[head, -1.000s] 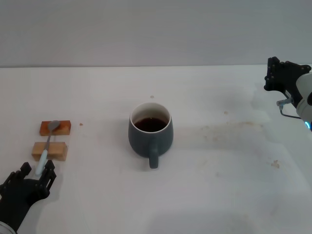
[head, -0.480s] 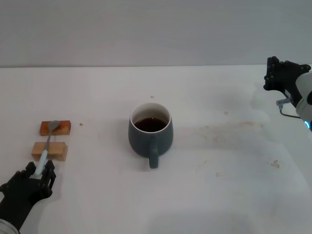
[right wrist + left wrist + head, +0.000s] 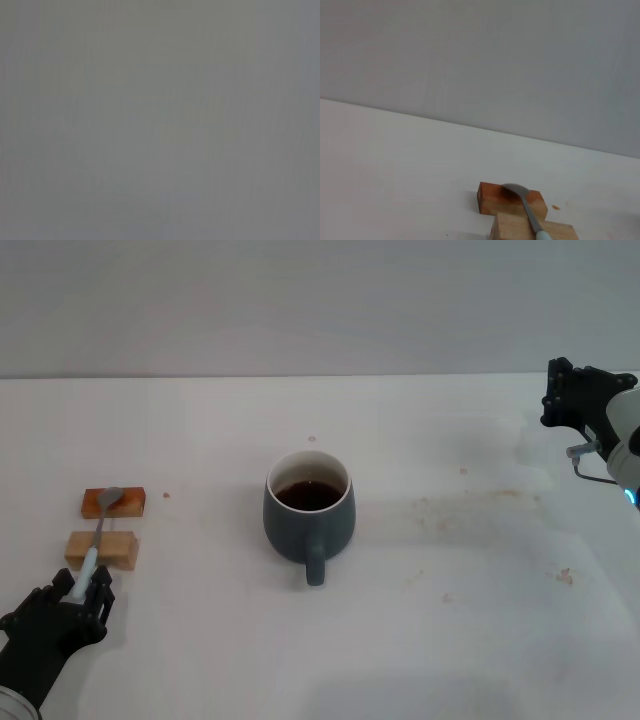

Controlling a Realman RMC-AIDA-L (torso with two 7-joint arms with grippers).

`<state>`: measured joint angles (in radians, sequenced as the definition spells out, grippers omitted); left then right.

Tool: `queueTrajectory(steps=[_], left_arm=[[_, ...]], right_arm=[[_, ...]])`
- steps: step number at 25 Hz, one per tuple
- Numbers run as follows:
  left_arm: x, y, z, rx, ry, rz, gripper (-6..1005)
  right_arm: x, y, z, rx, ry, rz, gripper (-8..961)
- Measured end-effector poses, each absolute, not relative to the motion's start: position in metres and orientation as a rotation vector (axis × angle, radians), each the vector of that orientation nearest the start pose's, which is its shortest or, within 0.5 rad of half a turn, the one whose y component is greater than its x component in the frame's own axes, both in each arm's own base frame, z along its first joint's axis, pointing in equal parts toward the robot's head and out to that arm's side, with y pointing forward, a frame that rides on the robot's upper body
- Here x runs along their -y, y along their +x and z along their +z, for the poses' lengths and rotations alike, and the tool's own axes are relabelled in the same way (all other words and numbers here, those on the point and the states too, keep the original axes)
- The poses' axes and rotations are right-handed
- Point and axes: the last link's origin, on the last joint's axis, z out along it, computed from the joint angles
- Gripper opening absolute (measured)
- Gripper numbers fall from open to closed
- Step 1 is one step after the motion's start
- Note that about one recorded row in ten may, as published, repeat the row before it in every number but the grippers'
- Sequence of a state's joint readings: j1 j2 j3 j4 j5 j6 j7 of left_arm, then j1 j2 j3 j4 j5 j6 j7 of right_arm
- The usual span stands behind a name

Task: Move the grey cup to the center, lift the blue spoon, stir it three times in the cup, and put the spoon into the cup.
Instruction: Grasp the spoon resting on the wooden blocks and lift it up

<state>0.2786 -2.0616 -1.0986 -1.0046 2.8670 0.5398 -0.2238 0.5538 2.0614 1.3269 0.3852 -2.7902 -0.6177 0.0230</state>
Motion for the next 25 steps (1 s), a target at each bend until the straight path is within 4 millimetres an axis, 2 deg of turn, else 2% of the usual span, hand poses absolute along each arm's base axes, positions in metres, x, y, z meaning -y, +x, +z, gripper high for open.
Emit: queueTrajectory(steps=[10,16,25], left_arm=[[-0.2095,-0.3410,-0.0478,1.003,-1.633,-0.539,409],[-0.2105,-0.3401,-0.0474,0.999,-1.634,-0.541,292],[-0.2114,-0.3398,-0.0475,0.998,-1.636,-0.542,292]], right_arm=[[-0.4094,0.2850,-0.0258,-0.519,-1.784,0.438,29],[-0.4095,0.2850,-0.0258,-0.519,-1.784,0.439,29],[-0.4095,0.2848,-0.0257,-0.519,-1.784,0.439,29]])
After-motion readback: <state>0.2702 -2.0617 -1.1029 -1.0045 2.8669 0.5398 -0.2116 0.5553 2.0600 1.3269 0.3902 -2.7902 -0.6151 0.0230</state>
